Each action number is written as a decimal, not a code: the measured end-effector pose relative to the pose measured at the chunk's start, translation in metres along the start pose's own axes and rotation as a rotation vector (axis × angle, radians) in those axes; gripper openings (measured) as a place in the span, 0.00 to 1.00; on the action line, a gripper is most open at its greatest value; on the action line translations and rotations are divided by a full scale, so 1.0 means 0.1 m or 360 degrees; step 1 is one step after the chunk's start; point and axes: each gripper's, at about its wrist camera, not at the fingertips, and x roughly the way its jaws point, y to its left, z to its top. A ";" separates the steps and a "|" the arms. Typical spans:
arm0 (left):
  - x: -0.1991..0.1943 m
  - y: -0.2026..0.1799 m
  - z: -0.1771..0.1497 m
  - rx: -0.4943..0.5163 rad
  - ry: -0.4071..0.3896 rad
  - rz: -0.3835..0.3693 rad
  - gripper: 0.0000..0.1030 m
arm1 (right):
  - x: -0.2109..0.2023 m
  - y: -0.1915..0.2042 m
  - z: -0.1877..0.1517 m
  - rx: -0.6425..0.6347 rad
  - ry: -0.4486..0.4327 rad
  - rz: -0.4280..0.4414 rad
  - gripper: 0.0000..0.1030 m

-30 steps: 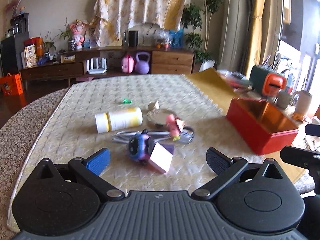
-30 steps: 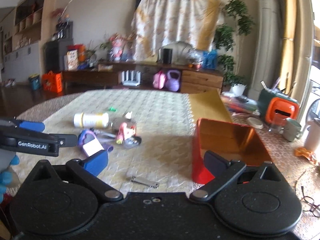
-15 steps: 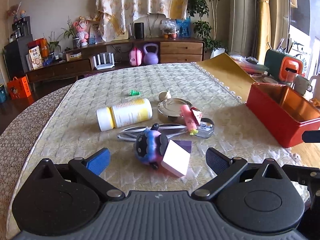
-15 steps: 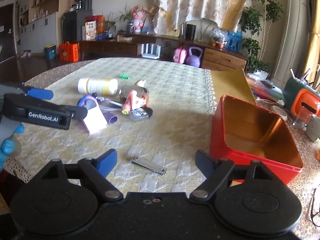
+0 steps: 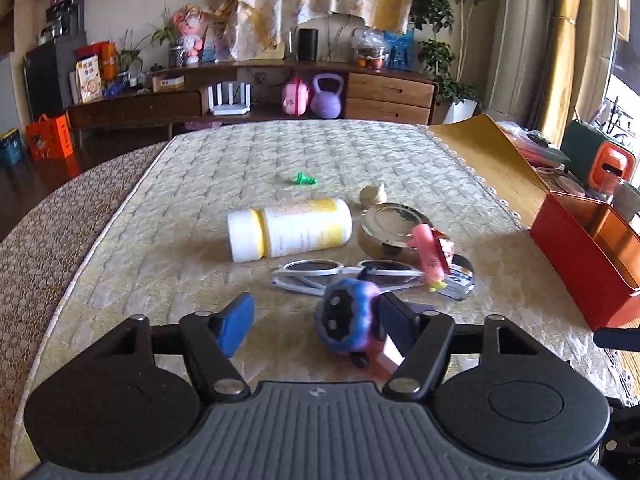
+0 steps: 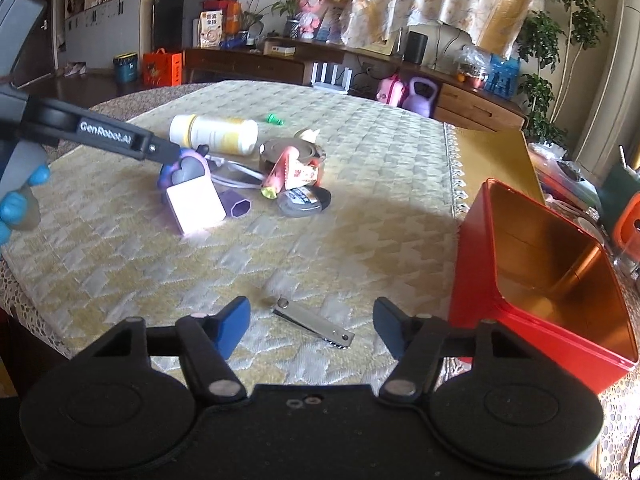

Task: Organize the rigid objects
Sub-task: 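Close the left gripper on the purple toy figure while the right tool approaches the nail clipper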

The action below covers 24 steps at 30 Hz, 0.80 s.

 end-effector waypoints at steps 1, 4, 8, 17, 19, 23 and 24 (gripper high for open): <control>0.02 0.02 0.00 -0.0003 0.0012 -0.0003 0.65 | 0.02 -0.01 -0.01 -0.0002 0.0011 0.0009 0.61; 0.08 0.06 -0.01 -0.0003 0.0025 -0.0019 0.63 | 0.10 -0.04 -0.01 -0.0015 0.0043 0.0016 0.56; 0.09 0.05 -0.02 0.0023 0.0017 -0.0057 0.63 | 0.16 -0.05 -0.01 -0.0010 0.0070 0.0028 0.53; 0.26 -0.03 0.03 0.0022 0.0060 -0.0201 0.63 | 0.26 -0.09 -0.02 0.0026 0.0108 0.0071 0.51; 0.31 -0.05 0.03 0.0017 0.0089 -0.0231 0.63 | 0.29 -0.13 -0.01 0.0058 0.0120 0.0111 0.49; 0.38 -0.06 0.03 -0.0010 0.0127 -0.0291 0.63 | 0.29 -0.15 -0.01 0.0062 0.0124 0.0179 0.39; 0.38 -0.07 0.02 -0.0007 0.0128 -0.0293 0.63 | 0.29 -0.14 -0.01 0.0043 0.0124 0.0186 0.35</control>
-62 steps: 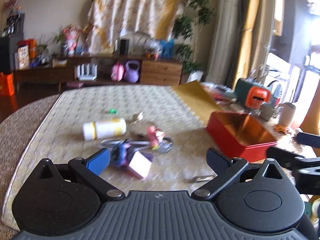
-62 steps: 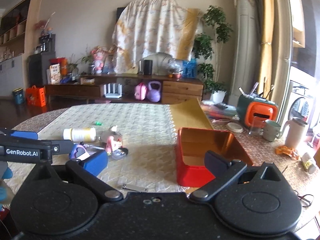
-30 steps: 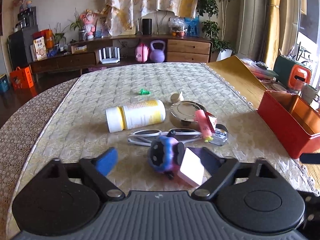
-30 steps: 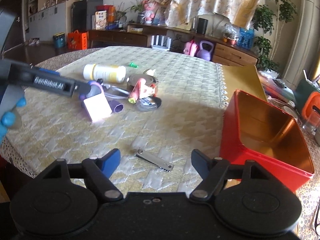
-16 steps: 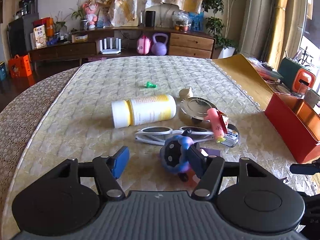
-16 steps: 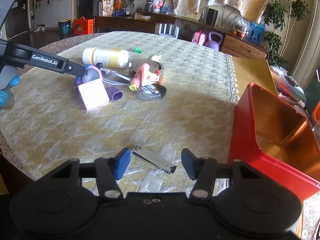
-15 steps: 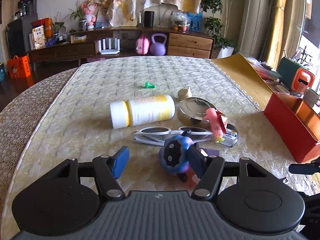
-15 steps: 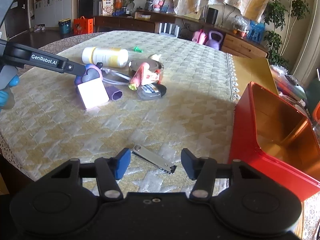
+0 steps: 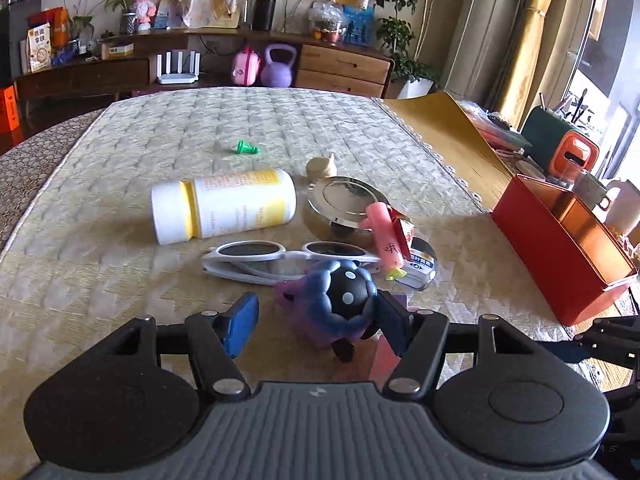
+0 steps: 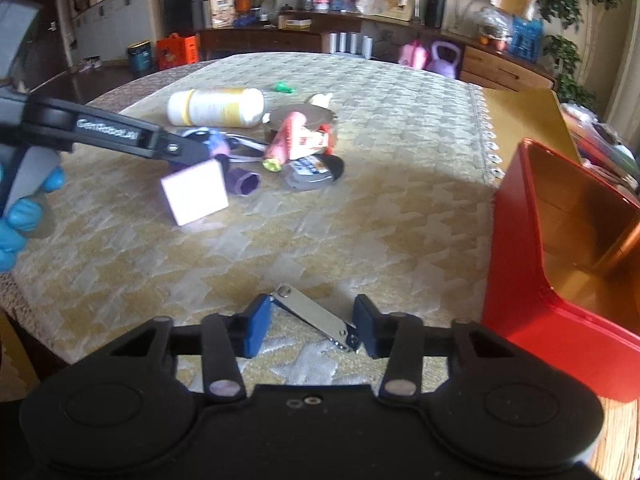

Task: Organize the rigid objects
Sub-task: 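Close the left gripper on the purple toy figure while the right tool approaches the nail clipper, then close the right gripper on the metal nail clipper while the left gripper lifts the toy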

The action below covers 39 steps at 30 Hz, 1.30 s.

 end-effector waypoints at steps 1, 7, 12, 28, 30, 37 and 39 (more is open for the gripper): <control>0.01 -0.01 0.00 0.0002 0.0002 -0.0002 0.62 | 0.00 0.02 0.00 -0.0016 0.0001 0.0002 0.33; 0.02 -0.08 0.01 0.0039 0.0005 -0.0047 0.46 | -0.03 0.18 0.00 -0.0094 -0.0005 -0.0017 0.10; 0.01 -0.13 0.02 0.0058 0.0012 -0.0021 0.45 | -0.07 0.19 -0.02 -0.0036 -0.0016 -0.0068 0.10; -0.35 -0.22 0.03 0.0108 -0.0020 0.0006 0.27 | -0.61 -0.04 0.02 0.0177 -0.0173 -0.0139 0.10; -0.36 -0.27 0.02 0.0171 -0.0036 0.0035 0.24 | -0.65 -0.07 0.03 0.0190 -0.0187 -0.0144 0.10; -0.39 -0.22 -0.07 0.0151 -0.0002 0.0058 0.24 | -0.73 -0.12 -0.05 0.0242 -0.0198 -0.0135 0.10; -0.46 -0.19 -0.09 0.0122 -0.0011 -0.0022 0.25 | -0.74 -0.13 -0.07 0.0256 -0.0199 -0.0129 0.10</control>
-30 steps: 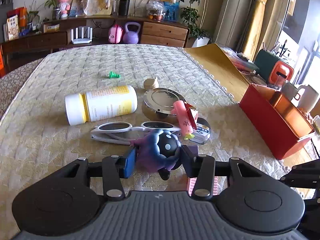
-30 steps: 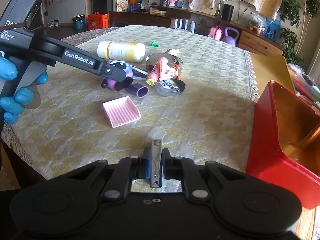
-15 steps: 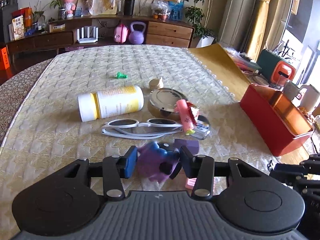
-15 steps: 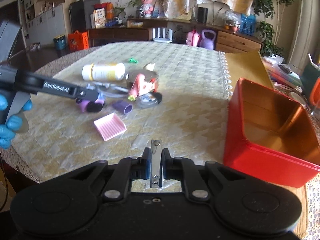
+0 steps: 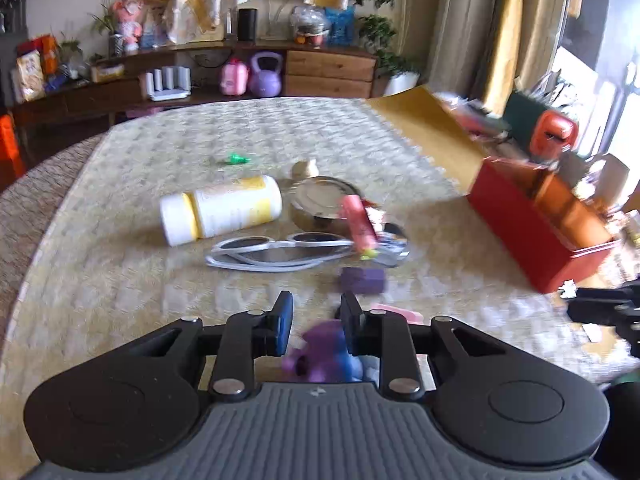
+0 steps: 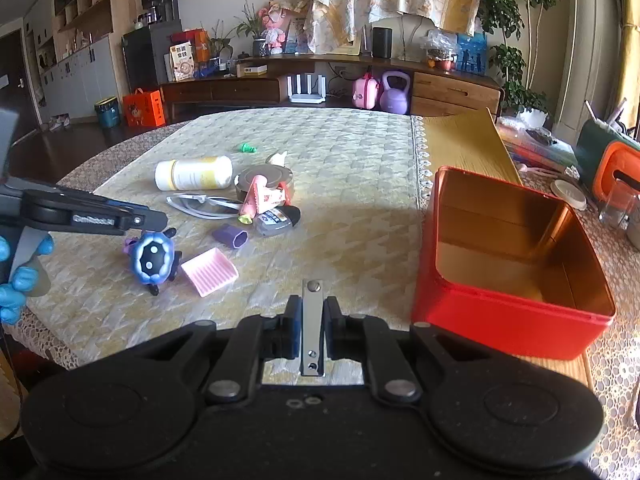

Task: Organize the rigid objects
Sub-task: 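Close the right gripper on the metal nail clipper while the left gripper lifts the toy, then carry the toy with the left gripper and the clipper with the right gripper over the red tin box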

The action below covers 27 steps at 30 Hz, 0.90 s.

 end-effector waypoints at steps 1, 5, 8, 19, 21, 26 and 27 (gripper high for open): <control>-0.03 -0.01 -0.02 0.0002 -0.0011 -0.0034 0.31 | -0.01 -0.01 0.00 0.0005 0.0000 0.0002 0.10; -0.08 -0.11 -0.12 0.0083 -0.0055 0.0017 0.82 | -0.02 0.00 -0.01 0.0029 -0.0005 0.0003 0.10; -0.01 -0.14 -0.15 0.0099 -0.0007 0.0017 0.82 | -0.02 0.00 -0.03 0.0039 -0.0005 -0.0004 0.10; 0.22 -0.18 -0.23 0.0192 0.0033 0.0072 0.78 | 0.00 0.00 -0.06 0.0063 0.0020 -0.0022 0.10; 0.25 -0.16 -0.21 0.0189 0.0025 0.0065 0.67 | 0.00 0.00 -0.07 0.0063 0.0021 -0.0027 0.10; 0.31 -0.11 -0.21 0.0159 0.0043 0.0051 0.59 | -0.01 -0.01 -0.09 0.0068 0.0024 -0.0032 0.10; 0.30 -0.11 -0.21 0.0163 0.0039 0.0050 0.59 | -0.01 -0.02 -0.09 0.0071 0.0026 -0.0032 0.10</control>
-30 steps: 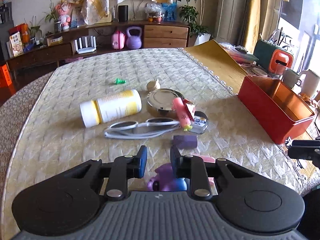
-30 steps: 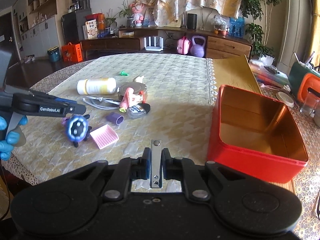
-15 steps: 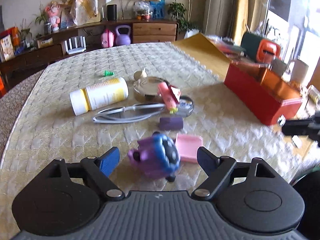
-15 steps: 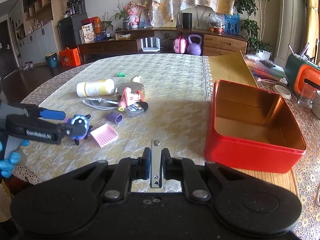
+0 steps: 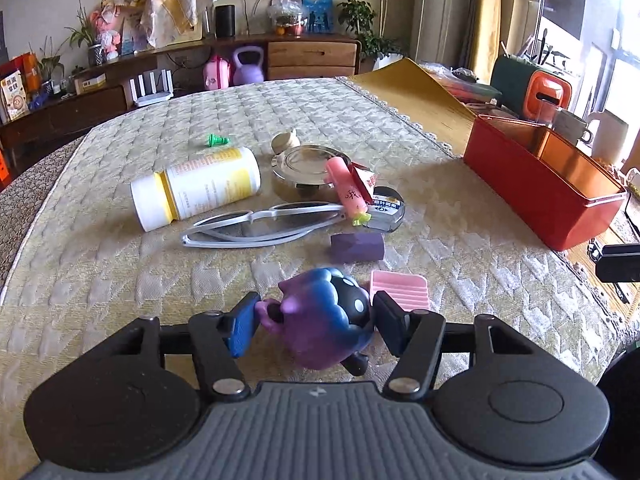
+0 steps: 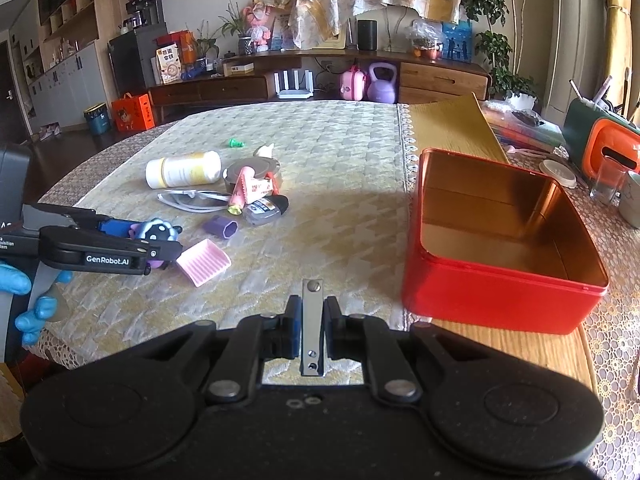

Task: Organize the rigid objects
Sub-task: 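Carry the toy with the left gripper and the clipper with the right gripper over the red tin box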

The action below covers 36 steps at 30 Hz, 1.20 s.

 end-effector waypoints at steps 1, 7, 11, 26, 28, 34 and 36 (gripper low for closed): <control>-0.01 -0.01 -0.01 0.0006 -0.0005 0.0001 0.59 | 0.00 -0.01 0.00 0.0002 0.0003 -0.0001 0.10; -0.03 -0.02 0.00 0.0009 0.0004 0.0013 0.59 | -0.02 -0.04 0.01 0.0007 -0.0007 -0.0011 0.10; -0.07 0.00 0.04 -0.0026 0.0025 0.0011 0.59 | -0.04 -0.10 0.04 0.0022 -0.0021 -0.0021 0.10; -0.28 -0.37 0.67 -0.0033 -0.0043 -0.0175 0.59 | -0.14 -0.67 0.39 0.0079 -0.0113 -0.0166 0.10; -0.23 -0.48 0.78 -0.0010 -0.0048 -0.0200 0.59 | -0.14 -0.78 0.43 0.0082 -0.0125 -0.0191 0.10; -0.05 -0.86 1.09 0.0060 -0.0046 -0.0294 0.59 | -0.09 -1.07 0.55 0.0102 -0.0141 -0.0257 0.10; 0.03 -1.00 1.17 0.0090 -0.0042 -0.0306 0.59 | -0.06 -1.16 0.56 0.0110 -0.0136 -0.0274 0.10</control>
